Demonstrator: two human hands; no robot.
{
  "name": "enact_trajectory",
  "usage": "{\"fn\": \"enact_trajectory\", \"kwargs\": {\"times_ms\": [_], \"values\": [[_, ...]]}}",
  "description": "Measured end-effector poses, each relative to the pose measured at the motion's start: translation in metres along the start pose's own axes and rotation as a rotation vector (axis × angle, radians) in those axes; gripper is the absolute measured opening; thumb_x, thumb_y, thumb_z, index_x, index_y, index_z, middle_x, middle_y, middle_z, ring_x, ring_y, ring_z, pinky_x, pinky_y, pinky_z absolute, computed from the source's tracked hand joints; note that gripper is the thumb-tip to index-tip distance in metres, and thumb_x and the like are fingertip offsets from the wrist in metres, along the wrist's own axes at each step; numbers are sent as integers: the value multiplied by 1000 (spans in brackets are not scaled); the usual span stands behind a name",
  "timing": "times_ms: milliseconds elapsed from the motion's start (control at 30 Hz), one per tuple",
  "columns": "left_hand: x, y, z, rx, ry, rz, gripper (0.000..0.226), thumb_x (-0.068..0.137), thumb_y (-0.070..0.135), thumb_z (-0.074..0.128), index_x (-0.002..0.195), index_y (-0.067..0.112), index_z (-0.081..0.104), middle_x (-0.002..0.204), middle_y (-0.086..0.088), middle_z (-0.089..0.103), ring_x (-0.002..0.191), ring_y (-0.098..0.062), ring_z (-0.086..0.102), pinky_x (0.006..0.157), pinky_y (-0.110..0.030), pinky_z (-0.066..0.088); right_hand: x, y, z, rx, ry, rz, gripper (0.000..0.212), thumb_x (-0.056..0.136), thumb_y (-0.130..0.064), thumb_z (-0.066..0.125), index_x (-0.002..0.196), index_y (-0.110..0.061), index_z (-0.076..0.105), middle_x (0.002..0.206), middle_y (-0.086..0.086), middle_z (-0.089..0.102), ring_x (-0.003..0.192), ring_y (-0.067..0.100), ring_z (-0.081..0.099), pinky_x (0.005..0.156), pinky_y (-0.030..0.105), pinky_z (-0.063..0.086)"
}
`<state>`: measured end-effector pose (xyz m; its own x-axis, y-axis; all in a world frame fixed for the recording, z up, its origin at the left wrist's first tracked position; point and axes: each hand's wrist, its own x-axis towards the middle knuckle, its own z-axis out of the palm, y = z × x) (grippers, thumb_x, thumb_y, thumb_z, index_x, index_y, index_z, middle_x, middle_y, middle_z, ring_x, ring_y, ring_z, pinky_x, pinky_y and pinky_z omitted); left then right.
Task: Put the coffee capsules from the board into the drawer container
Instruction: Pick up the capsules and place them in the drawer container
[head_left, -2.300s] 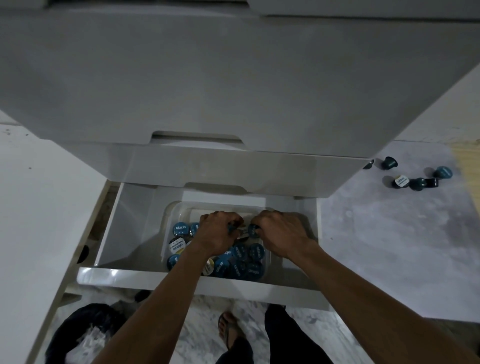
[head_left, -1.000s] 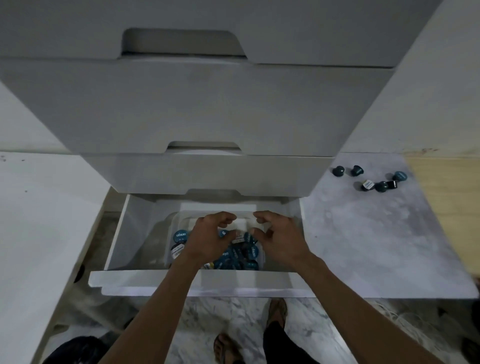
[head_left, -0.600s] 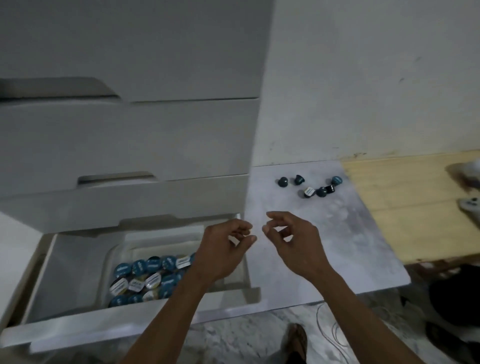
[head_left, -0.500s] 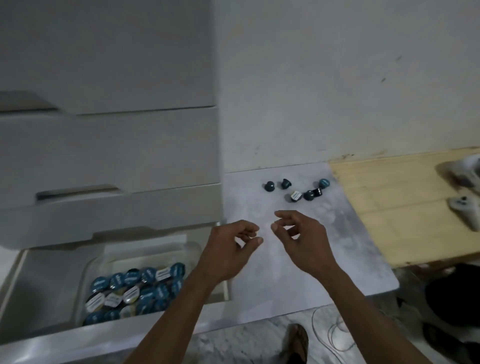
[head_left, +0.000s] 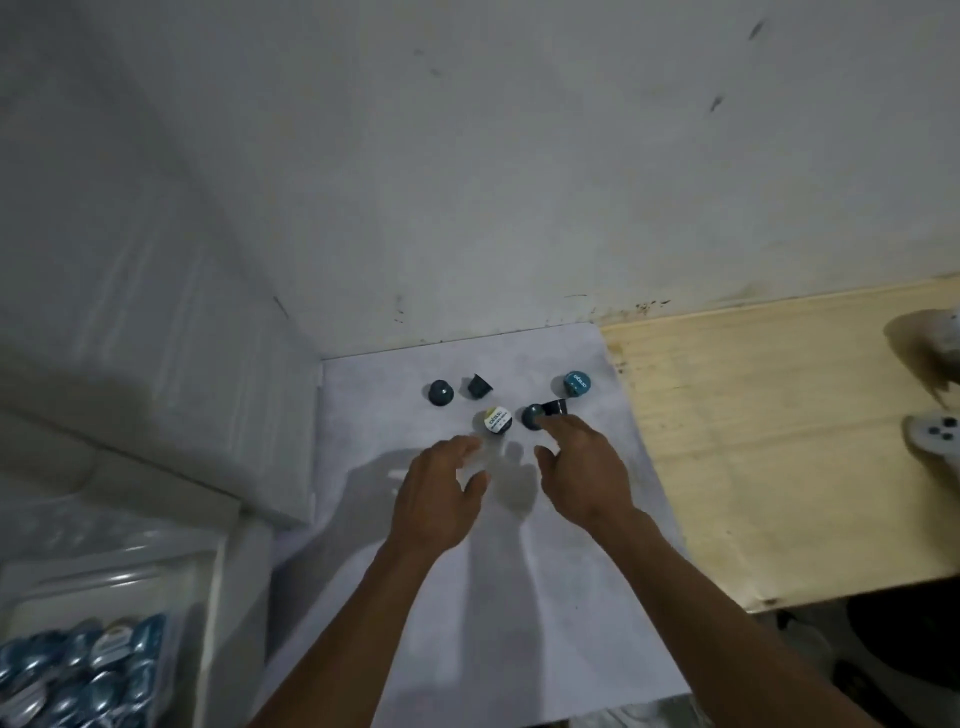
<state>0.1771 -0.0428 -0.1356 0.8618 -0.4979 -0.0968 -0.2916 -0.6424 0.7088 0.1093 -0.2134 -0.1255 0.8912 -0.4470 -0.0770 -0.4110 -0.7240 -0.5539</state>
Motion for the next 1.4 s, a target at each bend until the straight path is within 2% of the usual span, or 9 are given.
{"fn": "enact_trajectory", "kwargs": {"times_ms": [300, 500, 633, 833, 900, 1000, 1067, 1233, 1400], "values": [[69, -9, 50, 71, 39, 10, 47, 87, 24, 68, 132, 19, 52, 134, -2, 56, 125, -21, 49, 102, -38, 45, 60, 31, 50, -272, -131, -118, 43, 96, -16, 48, 139, -18, 44, 144, 8, 42, 115, 31, 56, 81, 44, 56], [86, -17, 63, 103, 17, 23, 30, 88, 21, 64, 118, 19, 61, 117, -3, 65, 109, -24, 57, 91, -43, 50, 68, 35, 62, -291, -164, -160, 34, 95, -15, 55, 128, -12, 53, 122, 10, 53, 96, 27, 61, 76, 37, 57], [84, -25, 63, 105, 45, 59, 22, 89, 20, 63, 111, 20, 64, 107, -2, 68, 101, -24, 60, 85, -45, 52, 57, 37, 65, -307, -143, -171, 23, 95, -13, 54, 118, -12, 58, 110, 10, 57, 79, 27, 62, 62, 37, 54], [70, -37, 64, 45, 97, 100, 24, 87, 20, 69, 110, 18, 65, 107, 1, 69, 97, -18, 62, 85, -42, 54, 44, 41, 62, -173, -167, -159, 22, 96, -14, 53, 117, -13, 59, 110, 10, 59, 85, 27, 62, 73, 35, 54], [65, -39, 65, 27, 109, 87, 27, 86, 22, 70, 112, 16, 66, 108, 1, 69, 99, -18, 62, 87, -41, 54, 39, 44, 59, -68, -137, -135, 21, 93, -12, 57, 114, -12, 58, 113, 13, 57, 85, 31, 62, 73, 38, 55], [58, -41, 66, -4, 127, 81, 27, 84, 23, 72, 111, 16, 67, 108, 1, 70, 99, -16, 62, 87, -41, 55, 27, 49, 60, 4, -109, -144, 42, 93, -15, 60, 134, -15, 50, 130, 13, 49, 93, 32, 62, 77, 39, 57], [54, -41, 65, -31, 148, 86, 28, 83, 19, 74, 110, 16, 67, 107, 1, 70, 97, -16, 63, 86, -42, 55, 21, 56, 65, 16, -68, -185, 47, 94, -18, 58, 140, -19, 46, 126, 11, 48, 89, 28, 61, 71, 38, 58], [42, -44, 70, -59, 204, 99, 30, 82, 19, 76, 109, 10, 69, 104, -3, 71, 95, -16, 65, 85, -40, 58, 10, 67, 77, 144, 100, -175, 23, 92, -25, 64, 113, -17, 60, 108, 4, 58, 83, 18, 58, 72, 32, 57], [37, -51, 77, -84, 229, 110, 33, 81, 22, 76, 108, 5, 68, 106, -7, 72, 99, -19, 67, 87, -40, 58, 4, 80, 88, 185, 234, -196, 26, 84, -20, 72, 107, -11, 65, 107, 8, 68, 94, 24, 64, 80, 40, 56]]}}
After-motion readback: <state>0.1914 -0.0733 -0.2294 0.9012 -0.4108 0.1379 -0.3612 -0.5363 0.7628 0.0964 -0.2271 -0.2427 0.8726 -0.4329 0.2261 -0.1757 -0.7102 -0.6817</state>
